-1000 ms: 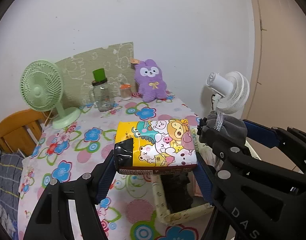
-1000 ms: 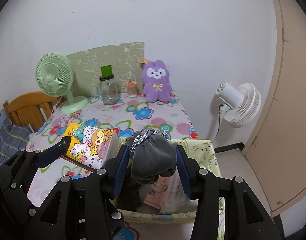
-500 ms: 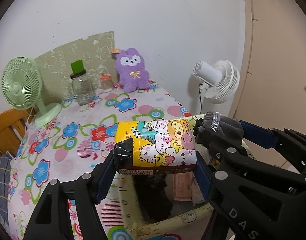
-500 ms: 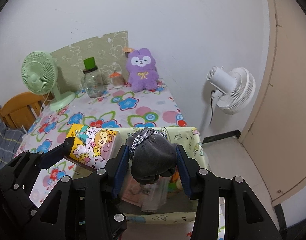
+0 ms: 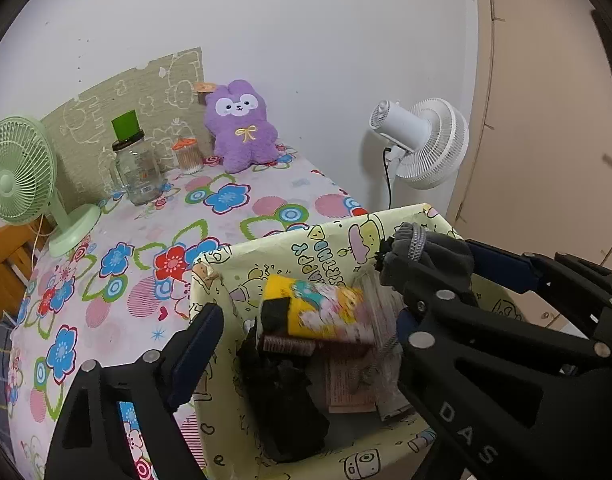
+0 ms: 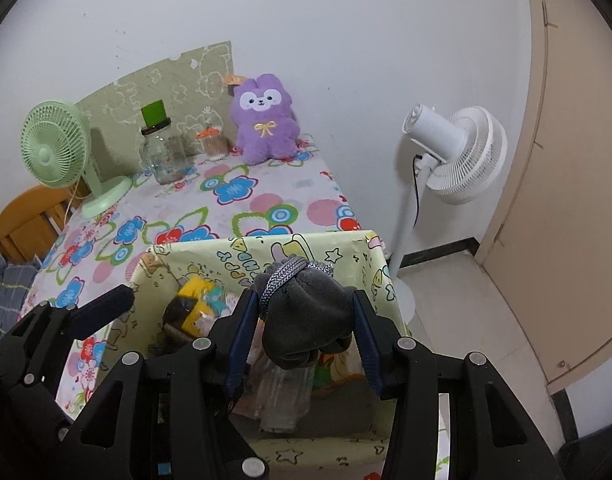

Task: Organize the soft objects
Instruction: 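Lower the snack box and grey sock into the gift box and open both tools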

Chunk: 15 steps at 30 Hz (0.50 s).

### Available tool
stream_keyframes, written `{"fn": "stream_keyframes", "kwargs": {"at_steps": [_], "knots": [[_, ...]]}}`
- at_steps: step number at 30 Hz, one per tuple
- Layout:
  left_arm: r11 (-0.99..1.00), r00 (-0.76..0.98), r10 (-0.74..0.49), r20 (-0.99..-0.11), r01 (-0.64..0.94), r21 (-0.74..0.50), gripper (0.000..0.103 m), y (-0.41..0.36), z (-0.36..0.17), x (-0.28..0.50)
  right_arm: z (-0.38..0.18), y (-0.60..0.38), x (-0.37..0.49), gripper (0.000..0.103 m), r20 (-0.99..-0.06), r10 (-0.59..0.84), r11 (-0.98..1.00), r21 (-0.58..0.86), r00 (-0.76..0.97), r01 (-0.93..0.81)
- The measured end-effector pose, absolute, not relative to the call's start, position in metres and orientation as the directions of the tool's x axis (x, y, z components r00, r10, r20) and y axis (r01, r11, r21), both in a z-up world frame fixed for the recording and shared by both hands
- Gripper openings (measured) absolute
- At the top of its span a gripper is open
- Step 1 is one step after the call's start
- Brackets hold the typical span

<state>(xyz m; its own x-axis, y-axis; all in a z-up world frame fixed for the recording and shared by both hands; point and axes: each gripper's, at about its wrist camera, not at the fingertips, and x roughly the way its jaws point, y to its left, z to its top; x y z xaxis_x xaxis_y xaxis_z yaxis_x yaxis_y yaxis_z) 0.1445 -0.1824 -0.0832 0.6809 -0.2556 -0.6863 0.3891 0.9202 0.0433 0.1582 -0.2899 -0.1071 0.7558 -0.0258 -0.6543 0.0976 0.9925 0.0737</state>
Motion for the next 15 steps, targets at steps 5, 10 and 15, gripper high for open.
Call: {"fn": "stream_keyframes", "kwargs": {"at_steps": [5,10,15], "knots": [[0.922,0.673,-0.247,-0.697,0.385,0.045,0.092,-0.182,-0.085,0.148,-0.112,-0.289,0.165,0.052,-0.667,-0.007,0.992,0.091,0.745,0.091],[0.925,0.675,-0.241,-0.697,0.378,0.046,0.092,-0.179,-0.084,0.147,-0.112,-0.286,0.166,0.055,-0.669,0.011,0.992,0.102,0.743,0.077],[0.932,0.677,-0.23,-0.699,0.361,0.043,0.094,-0.172,-0.08,0.144,-0.108,-0.281,0.16,0.066,-0.654,0.02,0.992,0.108,0.756,0.067]]}}
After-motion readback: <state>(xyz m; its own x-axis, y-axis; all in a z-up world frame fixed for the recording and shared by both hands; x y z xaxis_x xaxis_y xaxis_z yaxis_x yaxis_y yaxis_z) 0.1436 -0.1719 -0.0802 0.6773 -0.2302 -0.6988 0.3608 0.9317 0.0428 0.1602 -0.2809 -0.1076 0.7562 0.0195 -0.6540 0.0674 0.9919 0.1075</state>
